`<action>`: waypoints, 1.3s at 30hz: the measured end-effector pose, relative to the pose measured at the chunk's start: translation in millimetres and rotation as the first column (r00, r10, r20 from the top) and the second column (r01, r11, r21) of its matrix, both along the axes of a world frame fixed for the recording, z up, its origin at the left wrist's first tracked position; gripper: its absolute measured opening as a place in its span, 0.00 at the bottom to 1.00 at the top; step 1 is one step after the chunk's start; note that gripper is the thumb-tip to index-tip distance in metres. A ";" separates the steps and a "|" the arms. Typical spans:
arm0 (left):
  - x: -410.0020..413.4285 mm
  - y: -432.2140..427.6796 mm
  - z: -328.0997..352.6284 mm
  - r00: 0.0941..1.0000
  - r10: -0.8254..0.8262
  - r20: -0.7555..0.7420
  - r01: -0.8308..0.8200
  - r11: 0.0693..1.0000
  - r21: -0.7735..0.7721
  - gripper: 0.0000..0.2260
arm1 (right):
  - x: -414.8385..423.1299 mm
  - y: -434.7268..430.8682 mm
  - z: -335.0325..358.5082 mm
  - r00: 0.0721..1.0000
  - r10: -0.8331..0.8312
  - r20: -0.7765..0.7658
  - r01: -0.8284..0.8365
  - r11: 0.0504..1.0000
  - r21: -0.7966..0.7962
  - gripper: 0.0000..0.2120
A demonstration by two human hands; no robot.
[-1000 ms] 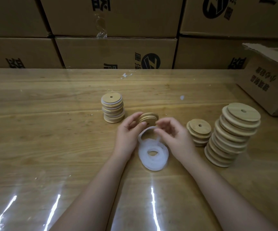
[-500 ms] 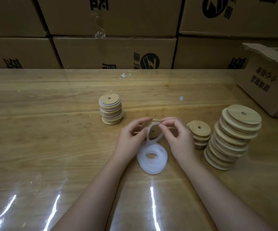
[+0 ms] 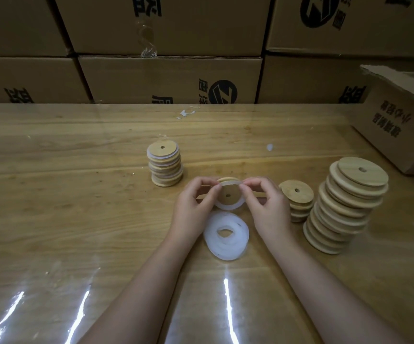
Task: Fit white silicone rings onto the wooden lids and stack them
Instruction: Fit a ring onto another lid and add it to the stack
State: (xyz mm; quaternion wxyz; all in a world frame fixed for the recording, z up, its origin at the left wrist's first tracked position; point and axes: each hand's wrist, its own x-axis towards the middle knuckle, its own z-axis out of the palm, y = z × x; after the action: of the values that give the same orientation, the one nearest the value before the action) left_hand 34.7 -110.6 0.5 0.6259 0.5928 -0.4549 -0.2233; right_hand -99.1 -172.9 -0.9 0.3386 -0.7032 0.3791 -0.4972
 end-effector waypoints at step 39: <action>4.6 -2.8 -0.3 0.991 0.127 -0.044 -0.119 0.982 0.149 0.05 | 1.5 -4.0 -3.1 0.999 0.035 -0.009 -0.033 0.984 0.176 0.02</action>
State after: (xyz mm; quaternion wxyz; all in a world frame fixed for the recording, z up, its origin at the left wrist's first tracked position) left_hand 39.3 -113.4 0.2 0.6053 0.6578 -0.3831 -0.2328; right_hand -97.7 -176.9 -4.0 0.4055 -0.6797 0.4114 -0.4519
